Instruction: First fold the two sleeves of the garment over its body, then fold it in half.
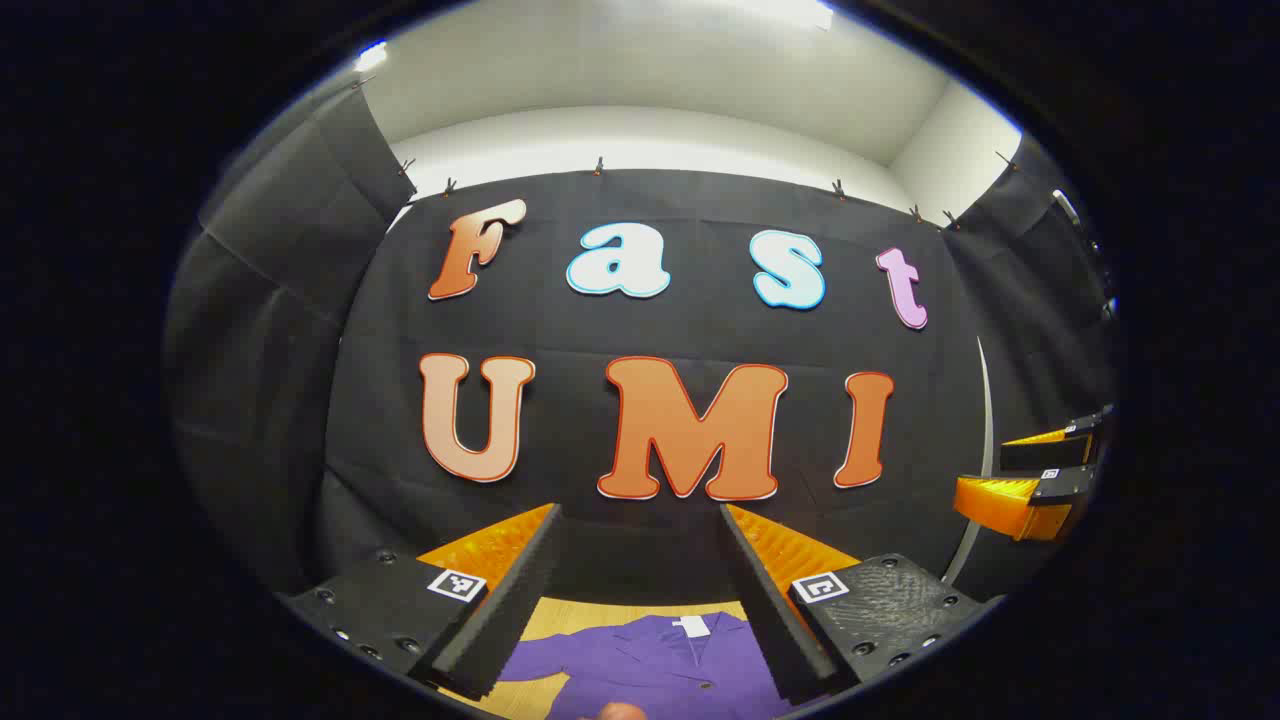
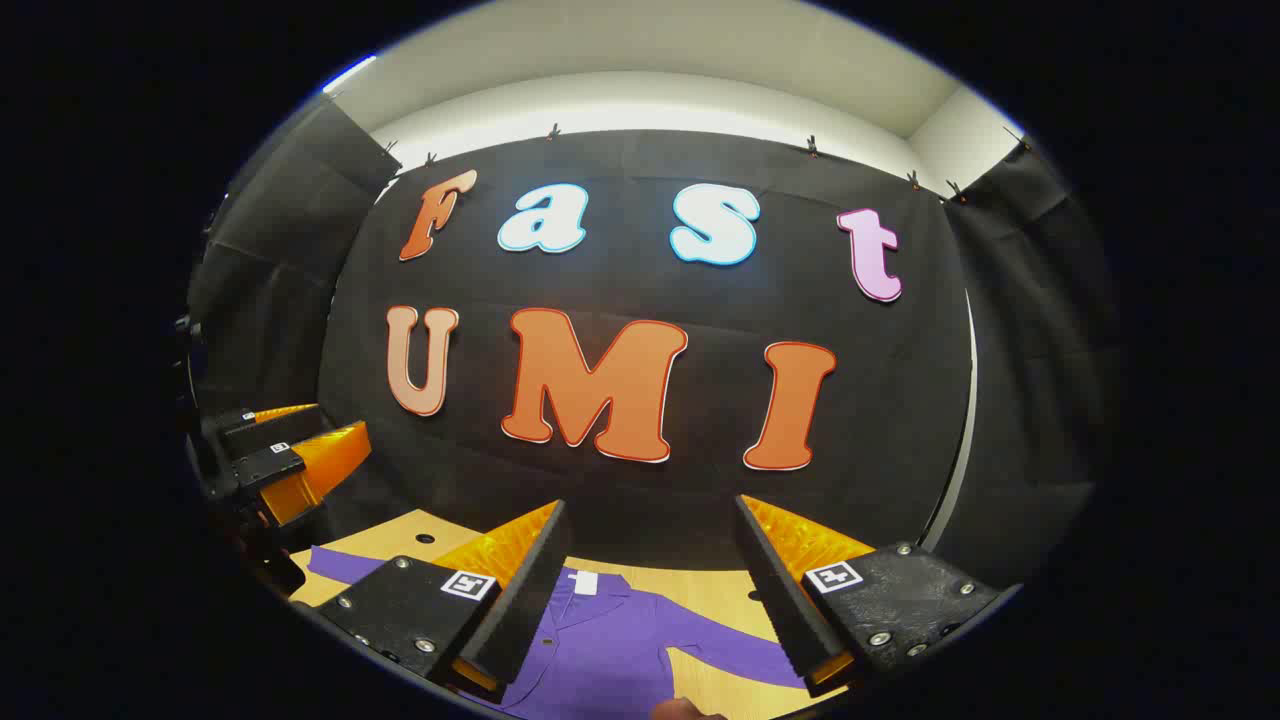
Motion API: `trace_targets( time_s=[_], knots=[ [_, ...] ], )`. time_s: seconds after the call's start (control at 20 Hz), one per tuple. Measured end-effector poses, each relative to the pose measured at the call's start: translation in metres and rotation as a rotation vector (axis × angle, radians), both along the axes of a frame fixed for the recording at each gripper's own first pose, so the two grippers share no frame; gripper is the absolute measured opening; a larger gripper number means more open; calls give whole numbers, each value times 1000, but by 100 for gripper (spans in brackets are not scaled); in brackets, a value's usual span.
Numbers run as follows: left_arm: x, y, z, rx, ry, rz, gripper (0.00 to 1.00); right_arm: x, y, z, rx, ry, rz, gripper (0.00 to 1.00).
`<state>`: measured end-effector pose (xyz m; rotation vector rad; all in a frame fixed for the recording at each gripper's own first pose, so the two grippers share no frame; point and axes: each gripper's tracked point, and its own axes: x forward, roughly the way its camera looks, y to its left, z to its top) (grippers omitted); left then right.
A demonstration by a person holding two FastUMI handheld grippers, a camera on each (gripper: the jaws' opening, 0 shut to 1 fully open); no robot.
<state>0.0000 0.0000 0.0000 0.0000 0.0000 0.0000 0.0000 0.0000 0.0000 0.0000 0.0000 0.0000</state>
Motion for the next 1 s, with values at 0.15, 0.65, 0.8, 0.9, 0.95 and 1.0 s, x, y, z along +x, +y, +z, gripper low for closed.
trace_targets(
  time_s=[0.15, 0.65, 0.8, 0.9, 0.95, 1.0],
  knots=[
    [-6, -2, 2, 18, -5, -7, 95, -6, 2, -5, 1, 5, 0, 100],
    [-21, 3, -10, 9, 23, 1, 95, -16, -10, -34, 41, 55, -41, 97],
    [-18, 1, -11, 17, 24, -1, 94, -12, -14, -41, 59, 64, -53, 97],
    [-17, 0, -13, 30, 24, -5, 94, -10, -19, -46, 56, 70, -71, 97],
    [-16, -2, -16, 37, 26, -6, 94, -8, -22, -50, 51, 80, -81, 97],
    [-14, -3, -18, 42, 27, -11, 95, -6, -25, -54, 47, 87, -87, 97]
  ],
)
